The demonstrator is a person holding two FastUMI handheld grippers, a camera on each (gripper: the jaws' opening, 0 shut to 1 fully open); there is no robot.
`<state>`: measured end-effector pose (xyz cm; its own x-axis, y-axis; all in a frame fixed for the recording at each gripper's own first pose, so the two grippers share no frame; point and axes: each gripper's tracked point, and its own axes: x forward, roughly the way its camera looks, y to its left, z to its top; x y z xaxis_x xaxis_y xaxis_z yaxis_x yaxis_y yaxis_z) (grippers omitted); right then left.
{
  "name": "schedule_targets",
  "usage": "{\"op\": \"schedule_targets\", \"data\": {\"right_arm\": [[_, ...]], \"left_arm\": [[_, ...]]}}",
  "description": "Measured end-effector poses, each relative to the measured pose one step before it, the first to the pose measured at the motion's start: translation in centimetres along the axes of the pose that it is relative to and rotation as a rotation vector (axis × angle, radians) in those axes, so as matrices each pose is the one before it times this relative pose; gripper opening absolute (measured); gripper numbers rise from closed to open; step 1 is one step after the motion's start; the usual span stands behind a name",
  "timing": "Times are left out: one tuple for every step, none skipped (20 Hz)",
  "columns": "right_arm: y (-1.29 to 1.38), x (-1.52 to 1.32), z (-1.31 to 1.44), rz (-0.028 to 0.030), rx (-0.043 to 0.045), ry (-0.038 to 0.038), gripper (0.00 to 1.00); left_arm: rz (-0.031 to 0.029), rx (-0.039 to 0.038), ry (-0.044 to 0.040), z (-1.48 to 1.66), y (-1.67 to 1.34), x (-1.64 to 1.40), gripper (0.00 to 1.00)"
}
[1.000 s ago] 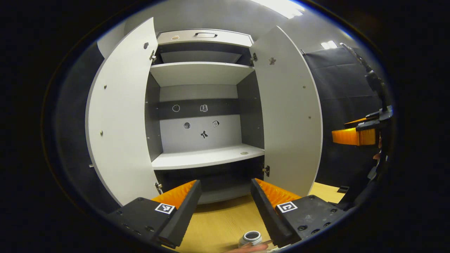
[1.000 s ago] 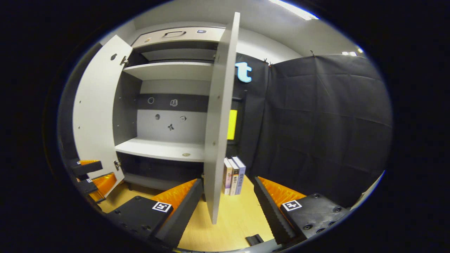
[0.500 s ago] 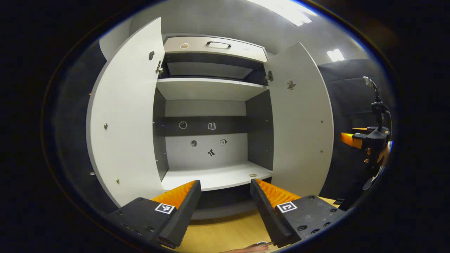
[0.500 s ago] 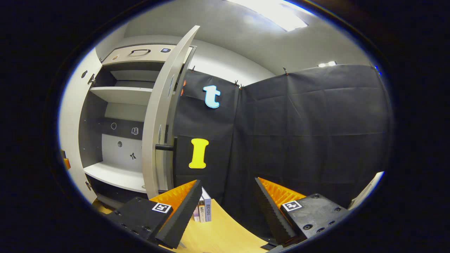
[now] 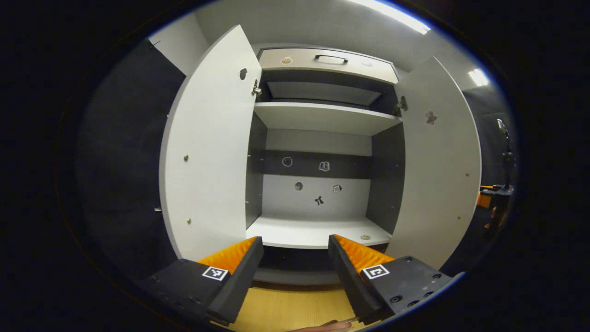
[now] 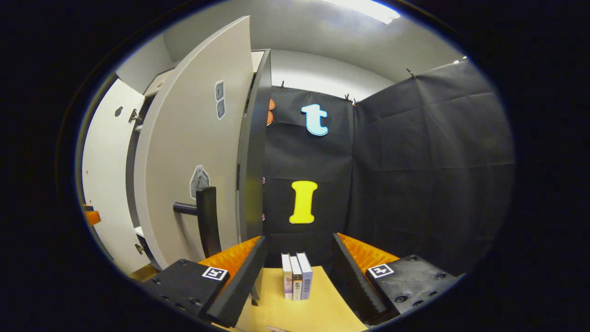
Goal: Grasp the bottle in the cabinet with the left hand and place it on the coaster, then close the right door with the right hand and the left door with the left hand.
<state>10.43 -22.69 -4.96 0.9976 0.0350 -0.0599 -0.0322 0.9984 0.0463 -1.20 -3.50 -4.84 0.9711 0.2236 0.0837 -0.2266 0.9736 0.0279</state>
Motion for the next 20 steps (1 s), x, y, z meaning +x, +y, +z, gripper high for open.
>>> {"op": "schedule_targets", "data": {"right_arm": [[0.533, 0.192, -0.156, 0.02625, 0.02133, 0.00914, 0.94], [0.473, 0.14, 0.093, 0.02007, 0.00235, -0.0001, 0.94], [0.367, 0.035, 0.182, 0.01331, -0.01051, -0.00717, 0.94], [0.294, 0.159, 0.21, 0.00893, -0.01166, -0.01027, 0.94], [0.248, -0.078, 0.005, 0.00818, -0.003, -0.00717, 0.94], [0.401, -0.011, -0.115, 0.00894, 0.00547, 0.00167, 0.94], [0.693, 0.036, -0.123, 0.0144, 0.00578, 0.00438, 0.94], [0.469, 0.021, -0.058, 0.00939, 0.00071, 0.00348, 0.94], [0.504, -0.011, -0.067, 0.00385, -0.00122, 0.00319, 0.94], [0.296, -0.022, -0.037, -0.003, -0.00054, 0.00297, 0.94], [0.408, -0.111, -0.08, -0.00995, -0.001, 0.00396, 0.94], [0.486, -0.307, -0.062, -0.00834, -0.00644, -0.00044, 0.94], [0.655, -0.023, 0.142, -0.00512, -0.01091, -0.00609, 0.94], [0.745, -0.041, 0.067, -0.00525, -0.00911, -0.00237, 0.94], [0.824, -0.07, -0.108, -0.01026, -0.00438, 0.00214, 0.94], [0.853, 0.004, 0.039, -0.00838, -0.00398, -0.0025, 0.94], [0.872, 0.035, 0.089, -0.00759, -0.00746, -0.00396, 0.94], [0.922, 0.015, 0.043, -0.00618, -0.01035, -0.0045, 0.94], [0.887, 0.108, -0.003, -0.00641, -0.01008, -0.0052, 0.94], [0.898, 0.139, 0.022, -0.00491, -0.00957, -0.00475, 0.94]], "left_arm": [[0.03358, 0.01392, -0.00201, 0.043, 0.374, -0.233, 0.9], [0.03188, 0.01475, 0.00034, 0.064, 0.408, -0.26, 0.9], [0.02647, 0.01434, 0.00283, -0.021, 0.248, -0.241, 0.9], [0.02213, 0.01068, 0.00022, 0.111, 0.253, -0.272, 0.9], [0.01508, 0.00622, -0.0023, 0.082, 0.28, -0.262, 0.9], [0.00899, 0.00043, 0.00084, 0.109, 0.158, -0.224, 0.9], [0.00245, -0.00373, -0.00039, 0.027, 0.096, -0.294, 0.9], [-0.00103, -0.00472, -0.00172, 0.091, 0.134, -0.318, 0.9], [0.0005, -0.00098, -0.0047, 0.098, 0.363, -0.383, 0.9], [0.00161, 0.00618, -0.00392, 0.228, 0.494, -0.255, 0.9], [0.00335, 0.01011, -0.0008, 0.117, 0.718, -0.296, 0.9], [0.0033, 0.01043, -0.00361, 0.308, 0.77, -0.182, 0.9], [0.00159, 0.00692, -0.00703, 0.34, 0.934, -0.124, 0.9], [-0.00735, 0.00553, -0.00589, 0.304, 0.71, 0.068, 0.9], [-0.00588, 0.00391, -0.00688, 0.052, 0.68, -0.02, 0.9], [-0.00283, 0.00098, -0.00446, 0.135, 0.86, 0.044, 0.9], [-0.00343, -0.00492, 0.00071, -0.016, 0.853, 0.015, 0.9], [-0.0038, -0.00837, 0.00216, -0.11, 0.909, -0.086, 0.9], [-0.00211, -0.00854, -0.00062, -0.102, 0.966, -0.038, 0.9], [0.00389, -0.0058, -0.00216, 0.043, 1.147, -0.089, 0.9]]}}
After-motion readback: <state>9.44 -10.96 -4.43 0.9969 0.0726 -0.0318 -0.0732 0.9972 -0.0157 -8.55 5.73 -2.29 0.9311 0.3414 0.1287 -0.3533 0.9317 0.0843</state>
